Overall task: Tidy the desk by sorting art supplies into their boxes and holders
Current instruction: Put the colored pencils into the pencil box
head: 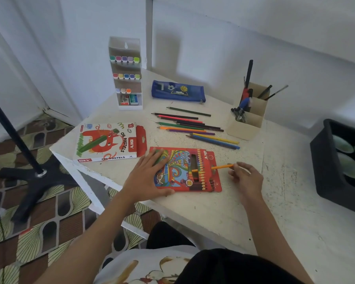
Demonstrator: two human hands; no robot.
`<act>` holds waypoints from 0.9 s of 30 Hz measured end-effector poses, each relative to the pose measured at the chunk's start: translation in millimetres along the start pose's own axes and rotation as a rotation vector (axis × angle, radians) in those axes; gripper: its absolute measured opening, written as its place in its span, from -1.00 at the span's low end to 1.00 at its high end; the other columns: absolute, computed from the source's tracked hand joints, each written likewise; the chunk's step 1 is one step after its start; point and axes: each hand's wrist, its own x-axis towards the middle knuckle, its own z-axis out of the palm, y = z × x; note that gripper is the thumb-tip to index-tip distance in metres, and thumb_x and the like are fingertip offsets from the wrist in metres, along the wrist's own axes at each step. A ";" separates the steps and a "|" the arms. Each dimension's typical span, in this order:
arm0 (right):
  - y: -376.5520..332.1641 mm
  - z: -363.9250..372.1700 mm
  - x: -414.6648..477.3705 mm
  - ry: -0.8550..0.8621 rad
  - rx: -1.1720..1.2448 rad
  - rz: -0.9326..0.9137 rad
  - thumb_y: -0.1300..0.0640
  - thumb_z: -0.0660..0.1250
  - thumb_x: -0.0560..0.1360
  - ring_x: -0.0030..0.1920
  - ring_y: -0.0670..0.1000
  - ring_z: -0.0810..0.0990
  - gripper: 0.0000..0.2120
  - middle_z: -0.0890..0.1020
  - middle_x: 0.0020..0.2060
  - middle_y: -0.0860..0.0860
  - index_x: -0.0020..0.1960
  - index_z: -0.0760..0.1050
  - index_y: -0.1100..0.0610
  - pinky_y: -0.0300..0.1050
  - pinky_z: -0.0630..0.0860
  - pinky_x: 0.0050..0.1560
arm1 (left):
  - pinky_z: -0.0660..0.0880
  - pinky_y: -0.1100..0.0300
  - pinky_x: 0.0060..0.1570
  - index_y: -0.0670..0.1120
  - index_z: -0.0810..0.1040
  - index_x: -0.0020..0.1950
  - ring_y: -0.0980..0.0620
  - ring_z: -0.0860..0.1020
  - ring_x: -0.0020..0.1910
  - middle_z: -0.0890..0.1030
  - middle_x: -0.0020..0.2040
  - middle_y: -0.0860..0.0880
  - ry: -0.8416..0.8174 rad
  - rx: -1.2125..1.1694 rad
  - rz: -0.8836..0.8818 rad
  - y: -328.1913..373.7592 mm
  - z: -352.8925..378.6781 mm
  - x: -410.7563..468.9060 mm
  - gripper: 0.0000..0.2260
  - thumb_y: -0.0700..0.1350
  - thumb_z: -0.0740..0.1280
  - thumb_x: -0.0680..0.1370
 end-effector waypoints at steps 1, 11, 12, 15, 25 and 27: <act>2.5 -1.0 0.2 -0.041 -0.063 -0.025 0.28 0.35 0.49 -0.29 -0.08 0.60 -0.89 0.65 -0.18 0.08 0.02 0.54 0.21 -0.37 0.53 -0.34 | -0.35 0.21 0.38 0.15 -0.02 0.52 0.27 -0.33 0.44 -0.16 0.51 0.17 0.001 -0.002 0.000 0.2 -0.4 0.2 0.00 0.65 -0.09 0.19; 14.2 18.6 -2.6 -0.206 -0.674 -0.278 0.07 0.49 0.38 0.01 -0.11 0.44 -0.90 0.43 0.05 -0.12 -0.13 0.60 0.02 -0.27 0.34 -0.16 | -0.32 0.17 0.40 0.11 0.04 0.53 0.21 -0.28 0.48 -0.10 0.55 0.12 0.010 -0.006 0.003 0.7 0.0 0.0 0.02 0.65 -0.07 0.19; 13.2 20.3 -1.7 -0.209 -0.697 -0.281 0.06 0.48 0.39 0.03 -0.11 0.43 -0.91 0.43 0.06 -0.12 -0.15 0.58 -0.01 -0.24 0.35 -0.13 | -0.31 0.17 0.40 0.11 0.05 0.53 0.21 -0.28 0.48 -0.10 0.55 0.12 0.012 -0.007 0.003 1.3 -0.3 0.2 0.03 0.65 -0.07 0.19; 15.2 19.6 -0.5 -0.220 -0.703 -0.293 0.06 0.47 0.40 0.05 -0.09 0.44 -0.92 0.42 0.08 -0.11 -0.16 0.57 -0.03 -0.16 0.42 -0.05 | -0.30 0.16 0.41 0.10 0.06 0.53 0.19 -0.27 0.48 -0.09 0.55 0.11 0.014 -0.013 0.005 0.6 -0.6 -0.1 0.03 0.65 -0.07 0.19; 27.8 13.4 -2.2 -0.260 -0.713 -0.426 0.13 0.45 0.41 0.10 -0.05 0.44 -0.89 0.42 0.03 -0.10 -0.08 0.62 -0.04 -0.12 0.49 -0.02 | -0.28 0.14 0.42 0.13 0.06 0.53 0.18 -0.24 0.50 -0.06 0.56 0.09 0.016 0.006 0.007 -0.6 0.5 -0.5 0.01 0.64 -0.04 0.20; 27.9 13.3 -1.6 -0.270 -0.717 -0.422 0.13 0.45 0.41 0.13 -0.04 0.44 -0.89 0.42 0.02 -0.10 -0.09 0.63 -0.03 -0.05 0.52 0.03 | -0.27 0.14 0.43 0.13 0.06 0.53 0.17 -0.23 0.50 -0.05 0.56 0.08 0.015 0.007 0.007 -0.5 0.2 -0.4 0.00 0.63 -0.04 0.20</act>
